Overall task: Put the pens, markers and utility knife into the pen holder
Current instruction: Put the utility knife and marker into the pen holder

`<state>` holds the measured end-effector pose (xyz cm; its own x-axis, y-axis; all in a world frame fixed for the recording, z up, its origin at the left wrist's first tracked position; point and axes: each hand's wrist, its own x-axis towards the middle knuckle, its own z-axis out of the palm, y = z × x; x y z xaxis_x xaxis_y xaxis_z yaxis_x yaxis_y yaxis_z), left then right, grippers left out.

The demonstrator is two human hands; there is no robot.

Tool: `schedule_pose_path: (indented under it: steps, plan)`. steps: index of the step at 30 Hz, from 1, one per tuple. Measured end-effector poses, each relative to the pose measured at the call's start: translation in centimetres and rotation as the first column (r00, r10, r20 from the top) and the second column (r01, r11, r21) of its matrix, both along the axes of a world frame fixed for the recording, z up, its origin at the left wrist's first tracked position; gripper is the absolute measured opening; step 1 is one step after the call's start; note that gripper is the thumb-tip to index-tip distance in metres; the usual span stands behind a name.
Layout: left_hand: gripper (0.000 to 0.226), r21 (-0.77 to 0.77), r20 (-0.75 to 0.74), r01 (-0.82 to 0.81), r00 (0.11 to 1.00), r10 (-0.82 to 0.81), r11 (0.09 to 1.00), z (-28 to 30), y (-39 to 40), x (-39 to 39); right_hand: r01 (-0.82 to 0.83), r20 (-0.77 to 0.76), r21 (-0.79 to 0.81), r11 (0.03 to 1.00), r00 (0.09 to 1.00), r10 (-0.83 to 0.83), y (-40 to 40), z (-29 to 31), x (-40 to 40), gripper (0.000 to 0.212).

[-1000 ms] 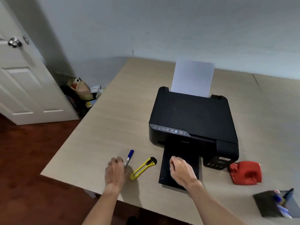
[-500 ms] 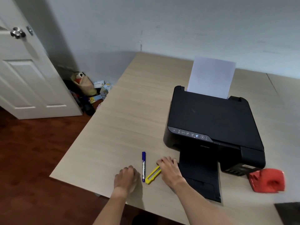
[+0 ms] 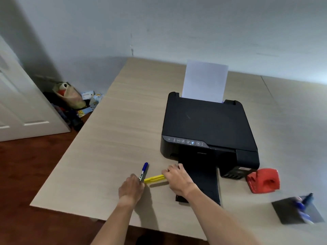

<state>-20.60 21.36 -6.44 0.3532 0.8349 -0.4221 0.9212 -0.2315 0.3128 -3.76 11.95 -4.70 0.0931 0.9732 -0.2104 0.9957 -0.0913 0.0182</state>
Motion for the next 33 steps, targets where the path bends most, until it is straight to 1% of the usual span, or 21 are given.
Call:
schedule_pose_path:
  steps: [2, 5, 7, 9, 12, 14, 16, 20, 22, 24, 26, 28, 30, 33]
  plan:
    - [0.023, 0.059, 0.126, 0.028, 0.991, -0.036, 0.998, 0.5, 0.1, 0.0, 0.010, -0.041, 0.026, 1.000, 0.999, -0.009, -0.9, 0.8, 0.7, 0.032]
    - [0.016, 0.143, 0.362, 0.063, 0.925, -0.111, 0.988, 1.2, -0.3, 0.2, 0.052, -0.130, 0.115, 0.992, 0.991, -0.037, -3.1, 2.1, 2.1, 0.022]
    - [0.011, 0.214, 0.454, 0.083, 0.874, -0.175, 0.973, 1.7, -0.8, 0.8, 0.083, -0.177, 0.197, 0.977, 0.983, -0.048, -5.1, 2.6, 3.2, 0.017]
    - [0.011, 0.301, 0.517, 0.103, 0.818, -0.253, 0.948, 2.3, -1.9, 2.2, 0.133, -0.229, 0.252, 0.959, 0.971, -0.075, -7.6, 3.2, 4.9, 0.017]
    - [0.016, 0.382, 0.537, 0.177, 0.756, -0.374, 0.907, 3.1, -4.1, 5.4, 0.202, -0.258, 0.274, 0.940, 0.957, -0.130, -11.7, 4.4, 8.1, 0.021]
    - [0.013, 0.406, 0.541, 0.228, 0.721, -0.434, 0.885, 4.0, -5.9, 8.3, 0.259, -0.261, 0.286, 0.923, 0.948, -0.185, -14.3, 5.3, 10.5, 0.021]
    - [0.004, 0.445, 0.561, 0.274, 0.657, -0.503, 0.853, 5.1, -7.9, 11.7, 0.305, -0.256, 0.306, 0.902, 0.939, -0.231, -17.0, 6.1, 12.9, 0.021]
    - [0.004, 0.492, 0.594, 0.360, 0.527, -0.608, 0.793, 7.8, -13.0, 18.8, 0.393, -0.288, 0.343, 0.853, 0.909, -0.303, -23.0, 7.9, 17.9, 0.023]
    - [0.008, 0.495, 0.597, 0.407, 0.483, -0.641, 0.768, 8.9, -15.8, 22.0, 0.459, -0.317, 0.338, 0.822, 0.878, -0.360, -26.3, 8.9, 20.3, 0.025]
    - [0.009, 0.489, 0.608, 0.458, 0.432, -0.667, 0.742, 9.8, -18.6, 24.9, 0.560, -0.374, 0.339, 0.756, 0.818, -0.437, -29.9, 9.8, 22.7, 0.029]
    - [0.008, 0.452, 0.630, 0.506, 0.402, -0.664, 0.735, 10.5, -21.2, 27.6, 0.653, -0.415, 0.319, 0.687, 0.748, -0.518, -33.6, 10.7, 24.8, 0.031]
    - [0.008, 0.409, 0.640, 0.554, 0.392, -0.661, 0.725, 10.8, -23.6, 29.9, 0.712, -0.412, 0.279, 0.644, 0.695, -0.589, -37.1, 11.4, 26.4, 0.031]
    - [0.006, 0.371, 0.634, 0.602, 0.392, -0.666, 0.707, 10.7, -25.9, 31.8, 0.749, -0.384, 0.264, 0.608, 0.660, -0.646, -40.3, 11.7, 27.5, 0.028]
    - [0.003, 0.336, 0.592, 0.654, 0.413, -0.692, 0.678, 10.2, -28.8, 33.8, 0.768, -0.382, 0.272, 0.580, 0.640, -0.667, -43.4, 11.5, 28.3, 0.026]
